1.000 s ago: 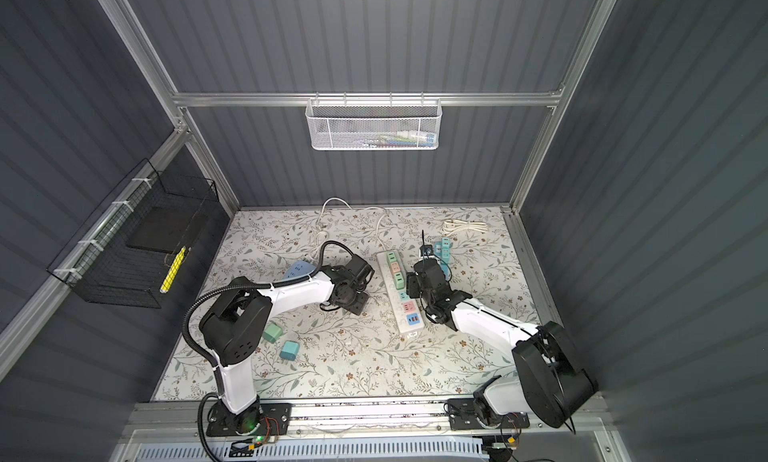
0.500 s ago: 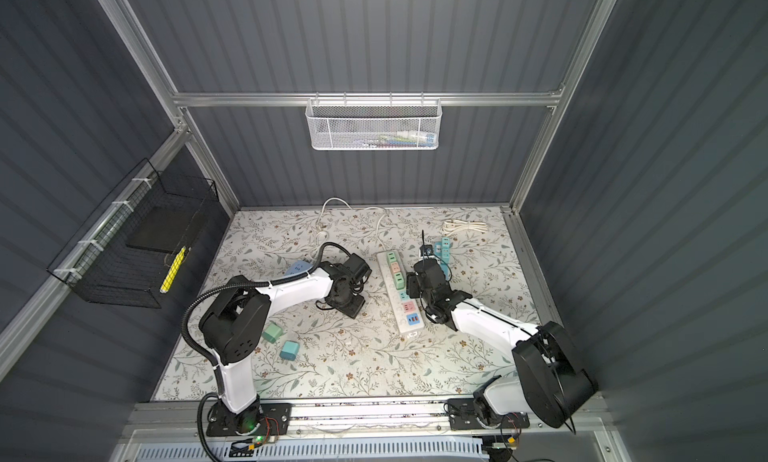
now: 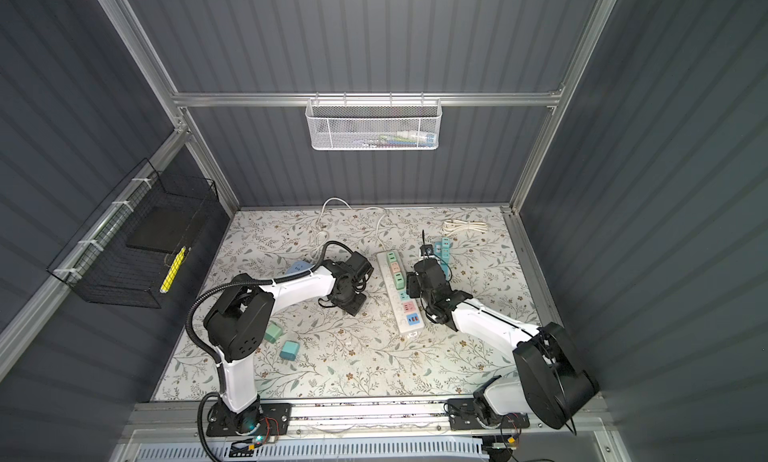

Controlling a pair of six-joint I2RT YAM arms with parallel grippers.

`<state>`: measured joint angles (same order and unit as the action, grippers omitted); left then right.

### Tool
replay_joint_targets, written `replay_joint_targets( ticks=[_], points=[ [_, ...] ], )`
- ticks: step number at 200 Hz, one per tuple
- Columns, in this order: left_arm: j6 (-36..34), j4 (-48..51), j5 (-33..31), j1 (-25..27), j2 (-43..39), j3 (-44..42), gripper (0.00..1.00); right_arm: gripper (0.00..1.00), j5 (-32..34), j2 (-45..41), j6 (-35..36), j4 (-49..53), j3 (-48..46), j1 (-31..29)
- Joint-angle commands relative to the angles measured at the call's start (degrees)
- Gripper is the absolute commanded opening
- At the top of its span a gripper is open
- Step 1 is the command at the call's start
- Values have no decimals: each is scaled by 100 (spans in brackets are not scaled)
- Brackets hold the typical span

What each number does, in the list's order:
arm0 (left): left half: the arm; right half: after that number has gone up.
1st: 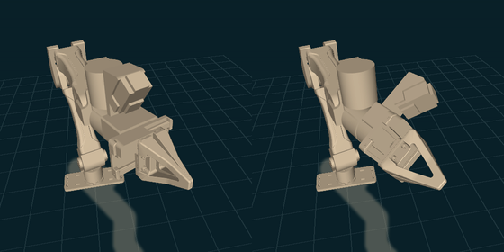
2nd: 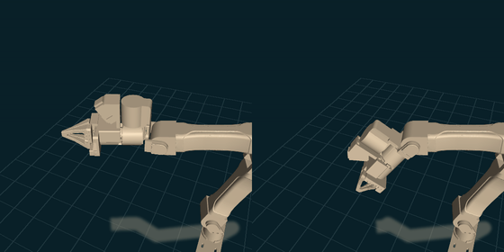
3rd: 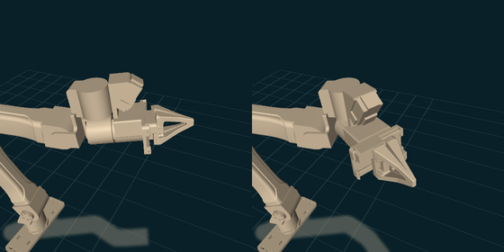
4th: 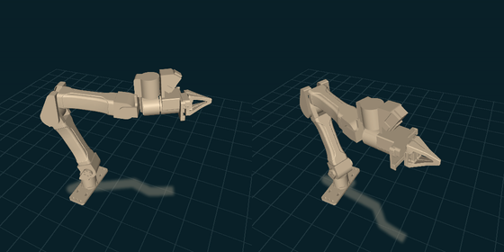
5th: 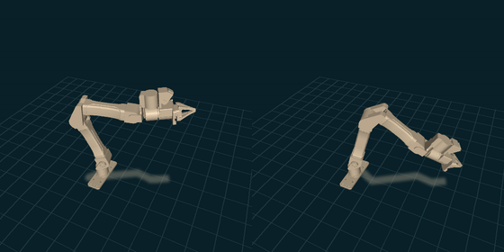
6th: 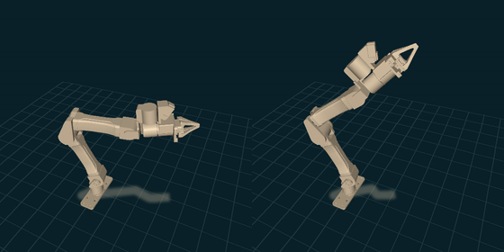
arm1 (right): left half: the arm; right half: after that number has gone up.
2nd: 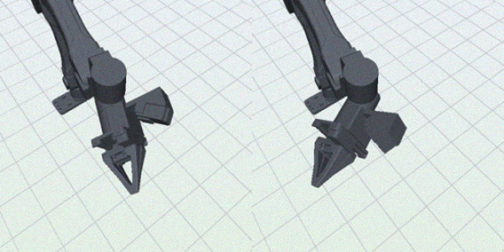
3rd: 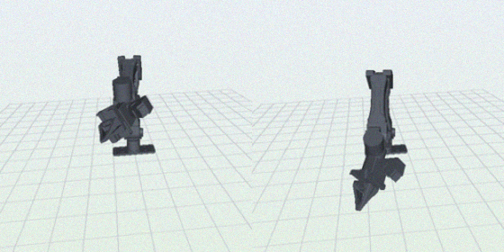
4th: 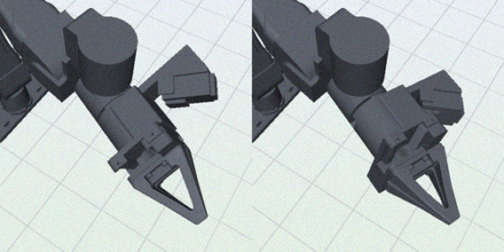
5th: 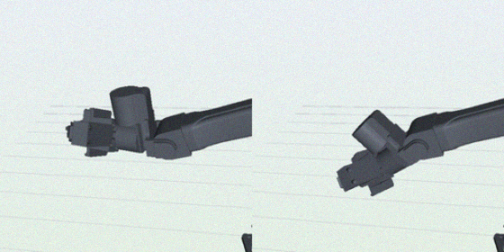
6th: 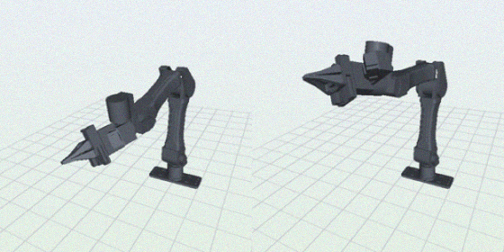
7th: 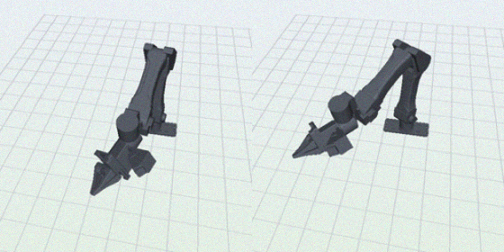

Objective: Insert the plug
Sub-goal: 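Lift the pink charger with the left gripper toward the right gripper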

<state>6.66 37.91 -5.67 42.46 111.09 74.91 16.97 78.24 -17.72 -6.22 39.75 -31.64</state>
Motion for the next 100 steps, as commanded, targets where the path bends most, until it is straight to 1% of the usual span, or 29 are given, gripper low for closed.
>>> replay_joint_targets(
  ticks=[1, 25, 50, 60, 72, 79, 88, 100],
  points=[
    [-59, 109, 75, 17, 50, -45, 40, 68, 41, -89, 35, -11, -20, 17],
    [-83, -204, 172, 20, -162, -217, 32, 68, -50, -112, 53, 1, -19, 17],
    [-77, -1187, 116, 140, -714, -611, 23, 68, -270, -370, 58, -43, -104, 17],
    [-150, -1889, 38, 254, -995, -919, 21, 68, -409, -555, 39, 3, -138, 19],
    [-275, -2784, -313, 467, -1315, -1348, 19, 69, -551, -733, 6, 1, -177, 34],
    [-356, -3259, -404, 558, -1457, -1552, 18, 69, -707, -790, -63, 139, -119, 78],
    [-438, -3874, -520, 655, -1647, -1834, 16, 69, -1115, -862, -137, 459, 20, 150],
    [-612, -4767, -486, 756, -1871, -2270, 16, 65, -1549, -973, -217, 815, 159, 193]
  ],
)
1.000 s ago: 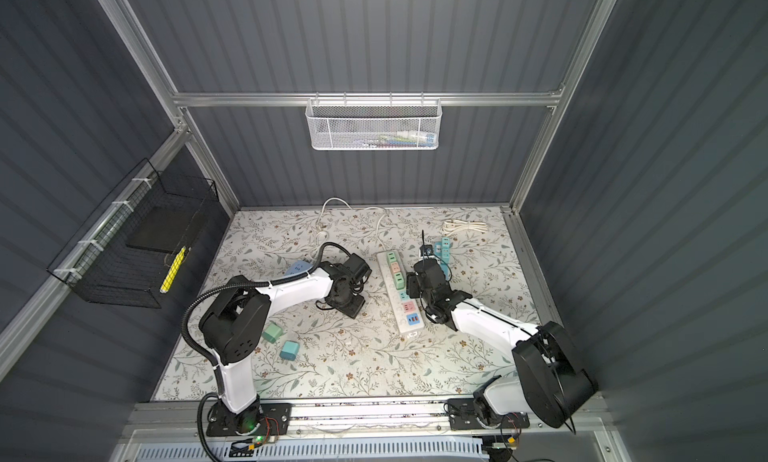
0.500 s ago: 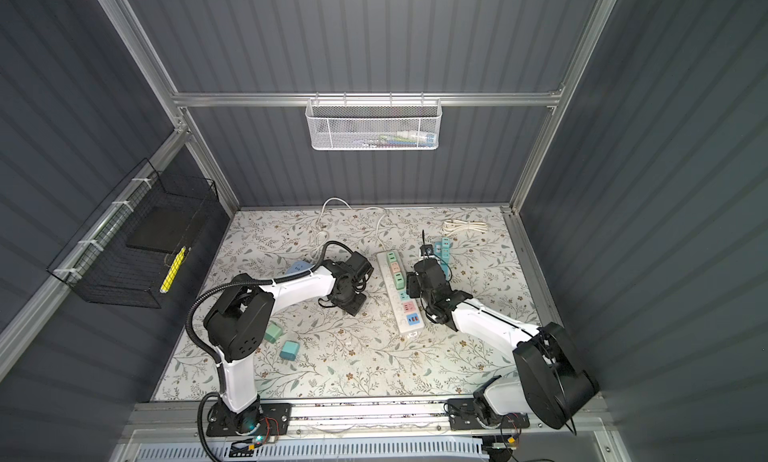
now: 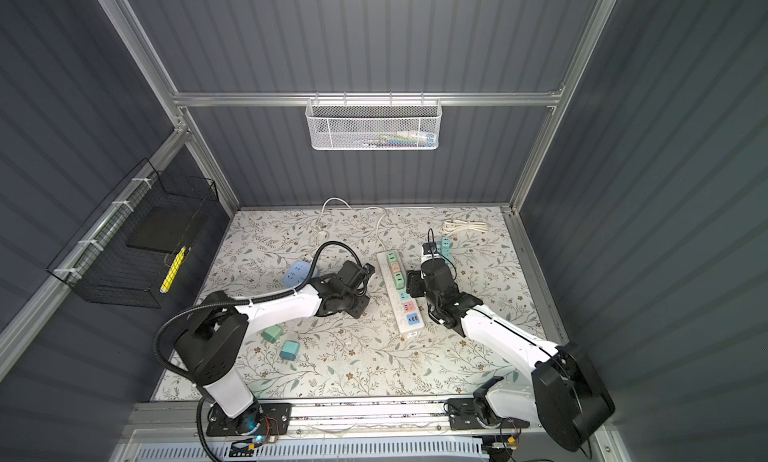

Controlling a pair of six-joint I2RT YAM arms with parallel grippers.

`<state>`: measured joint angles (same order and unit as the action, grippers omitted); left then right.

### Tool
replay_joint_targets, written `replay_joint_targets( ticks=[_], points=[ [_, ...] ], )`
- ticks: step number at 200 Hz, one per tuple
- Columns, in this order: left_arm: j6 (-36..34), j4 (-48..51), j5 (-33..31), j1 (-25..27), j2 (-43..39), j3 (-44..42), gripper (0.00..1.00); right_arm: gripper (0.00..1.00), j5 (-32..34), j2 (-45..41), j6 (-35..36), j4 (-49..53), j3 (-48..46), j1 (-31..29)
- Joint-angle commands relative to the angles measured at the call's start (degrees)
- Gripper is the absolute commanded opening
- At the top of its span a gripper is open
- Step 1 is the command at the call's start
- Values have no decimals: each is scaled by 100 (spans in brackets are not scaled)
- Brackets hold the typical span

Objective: Insert the plug
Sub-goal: 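Lift the pink charger with the left gripper toward the right gripper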

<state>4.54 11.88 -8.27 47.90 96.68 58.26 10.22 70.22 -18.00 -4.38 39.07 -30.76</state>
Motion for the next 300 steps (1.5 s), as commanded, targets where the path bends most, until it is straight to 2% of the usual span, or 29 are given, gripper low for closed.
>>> replay_joint_targets(
  ticks=[1, 18, 33, 47, 59, 79, 98, 130, 189, 227, 283, 300],
  points=[
    [-418, -2238, -218, 216, -449, -644, 16, 65, -908, -177, -192, 662, 239, 110],
    [-702, -3176, -170, 361, -664, -1077, 18, 58, -1442, -363, -216, 1143, 411, 168],
    [-858, -3410, -126, 458, -772, -1206, 19, 52, -1998, -576, -216, 1242, 409, 237],
    [-1032, -3656, -51, 565, -919, -1387, 19, 41, -2312, -851, -282, 1300, 391, 293],
    [-1135, -3784, 63, 638, -1066, -1521, 19, 36, -2631, -906, -329, 1356, 412, 366],
    [-1223, -3908, 133, 744, -1225, -1678, 20, 37, -3437, -720, -217, 1610, 622, 403],
    [-1341, -3927, 178, 838, -1319, -1748, 20, 44, -3934, -402, -169, 1703, 788, 400],
    [-1539, -3829, 101, 984, -1370, -1747, 20, 51, -4194, -157, -213, 1562, 922, 378],
    [-1584, -3757, 76, 995, -1385, -1671, 20, 51, -4358, 102, -151, 1598, 923, 277],
    [-1654, -3638, 74, 993, -1394, -1573, 22, 40, -4339, 238, -175, 1571, 902, 203],
    [-1661, -3645, 19, 998, -1434, -1607, 22, 40, -4418, 393, -144, 1602, 935, 177],
    [-1658, -3623, 19, 993, -1449, -1599, 23, 36, -4450, 423, -126, 1607, 953, 154]
  ],
)
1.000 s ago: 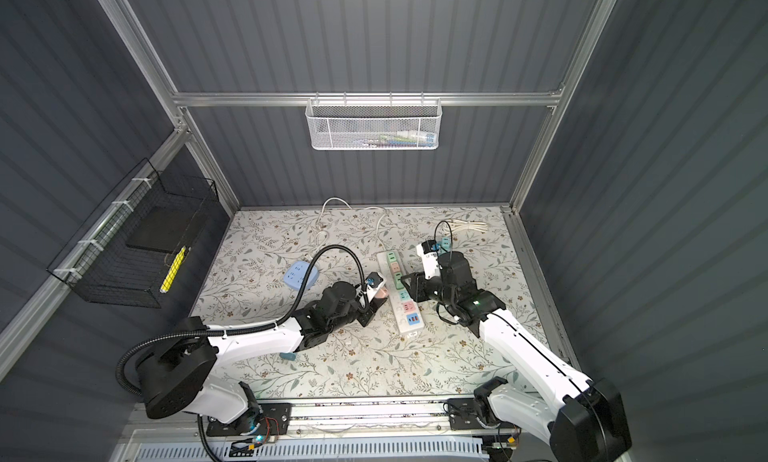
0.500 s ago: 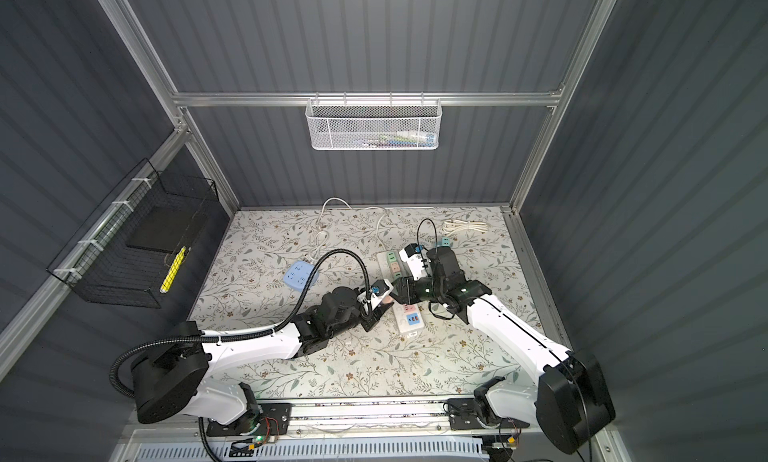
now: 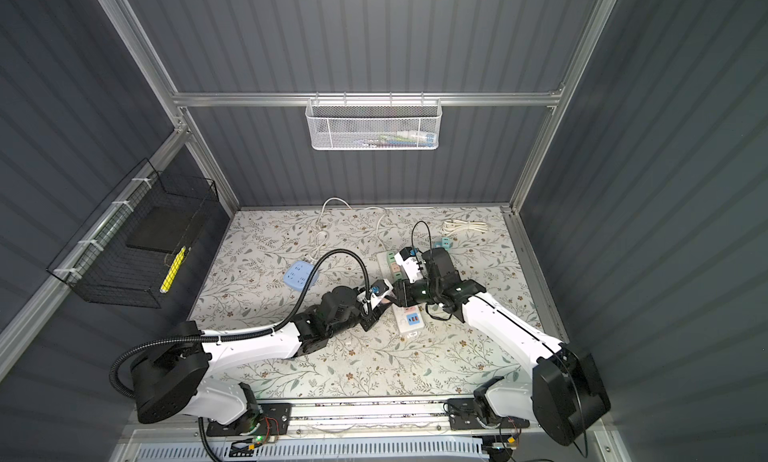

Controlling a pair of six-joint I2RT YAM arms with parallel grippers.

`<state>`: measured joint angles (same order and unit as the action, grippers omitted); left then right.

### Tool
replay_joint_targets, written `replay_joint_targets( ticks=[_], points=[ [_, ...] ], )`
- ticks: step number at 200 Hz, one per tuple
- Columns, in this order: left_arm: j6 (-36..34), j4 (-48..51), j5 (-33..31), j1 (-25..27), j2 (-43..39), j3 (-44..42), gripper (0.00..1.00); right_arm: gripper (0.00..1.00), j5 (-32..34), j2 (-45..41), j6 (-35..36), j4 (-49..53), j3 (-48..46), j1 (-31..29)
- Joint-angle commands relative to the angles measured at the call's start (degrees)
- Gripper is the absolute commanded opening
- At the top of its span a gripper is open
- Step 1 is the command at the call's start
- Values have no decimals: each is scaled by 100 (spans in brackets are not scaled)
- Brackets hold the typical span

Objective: Insert the plug
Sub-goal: 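Lift the pink charger with the left gripper toward the right gripper, then pass the pink charger into the right gripper while the left opens and withdraws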

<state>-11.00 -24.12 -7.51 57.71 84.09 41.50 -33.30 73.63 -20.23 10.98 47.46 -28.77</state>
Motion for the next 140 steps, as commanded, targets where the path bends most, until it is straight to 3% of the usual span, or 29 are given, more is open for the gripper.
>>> replay_joint_targets(
  ticks=[1, 39, 49, 63, 85, 117, 140],
  points=[
    [-108, -23, -58, 12, -191, 77, 23, 36, -98, 82, 97, 71, 114, -43],
    [-64, -34, -113, 16, -189, 64, 31, 25, -109, 30, 98, 57, 132, -65],
    [-53, -25, -165, 12, -186, 75, 37, 24, -81, -3, 98, 50, 115, -60],
    [24, -2, -280, 12, -212, 69, 54, 24, -37, -54, 113, 42, 81, -62],
    [92, 72, -463, 12, -302, 51, 65, 23, 185, -123, 159, 83, 54, -65],
    [352, 307, -660, 5, -851, -184, 74, 23, 952, -272, 249, 230, -41, -52],
    [975, 87, -1279, 3, -1287, -617, 80, 23, 1938, -438, 342, 295, -187, -55]
  ],
)
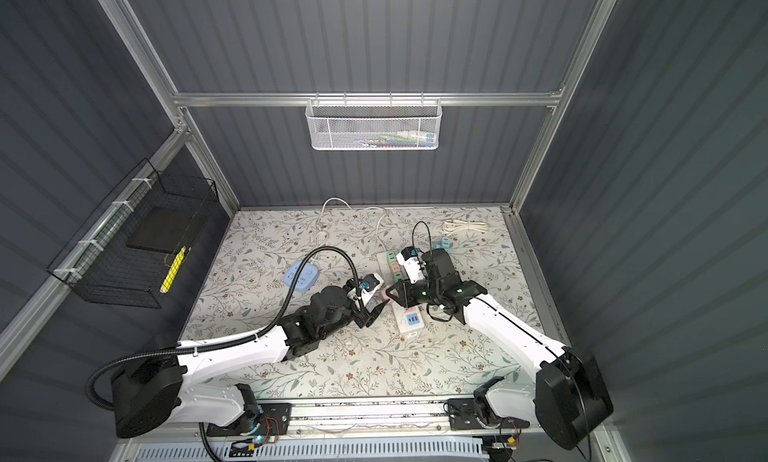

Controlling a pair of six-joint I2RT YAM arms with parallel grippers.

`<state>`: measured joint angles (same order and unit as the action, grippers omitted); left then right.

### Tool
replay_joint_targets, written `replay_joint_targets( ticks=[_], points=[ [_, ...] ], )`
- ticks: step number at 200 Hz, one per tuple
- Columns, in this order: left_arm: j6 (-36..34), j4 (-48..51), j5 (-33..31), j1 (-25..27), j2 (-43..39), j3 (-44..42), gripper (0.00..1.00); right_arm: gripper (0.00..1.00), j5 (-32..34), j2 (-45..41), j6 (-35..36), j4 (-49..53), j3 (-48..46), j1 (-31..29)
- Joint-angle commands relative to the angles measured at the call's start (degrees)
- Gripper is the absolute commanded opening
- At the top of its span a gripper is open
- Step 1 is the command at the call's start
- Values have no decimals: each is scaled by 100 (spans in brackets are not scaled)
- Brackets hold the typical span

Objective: Insert the plug
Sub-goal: 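Pass the pink charger into the right gripper while the left opens and withdraws, then lower the pink charger into the fourth socket of the white strip with the right gripper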

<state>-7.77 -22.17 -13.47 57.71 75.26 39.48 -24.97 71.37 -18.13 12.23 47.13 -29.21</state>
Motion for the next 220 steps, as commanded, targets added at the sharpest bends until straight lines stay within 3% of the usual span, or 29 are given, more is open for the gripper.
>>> replay_joint_targets(
  ticks=[1, 27, 69, 118, 220],
  points=[
    [692, -114, -735, 8, -406, -437, 81, 23, 1142, -226, 138, 172, -162, -13],
    [1889, -6, -2122, 1, -368, -685, 95, 23, 1966, -244, 262, 231, -266, -23],
    [3454, 475, -2996, -65, -188, -941, 100, 23, 2368, 97, 405, 136, -249, -27],
    [3919, 552, -2545, -553, -283, -1089, 100, 23, 2540, 526, 220, -305, -273, -110],
    [3513, 574, -2076, -797, -390, -1024, 100, 23, 2602, 1036, 97, -673, -267, -179]
  ],
)
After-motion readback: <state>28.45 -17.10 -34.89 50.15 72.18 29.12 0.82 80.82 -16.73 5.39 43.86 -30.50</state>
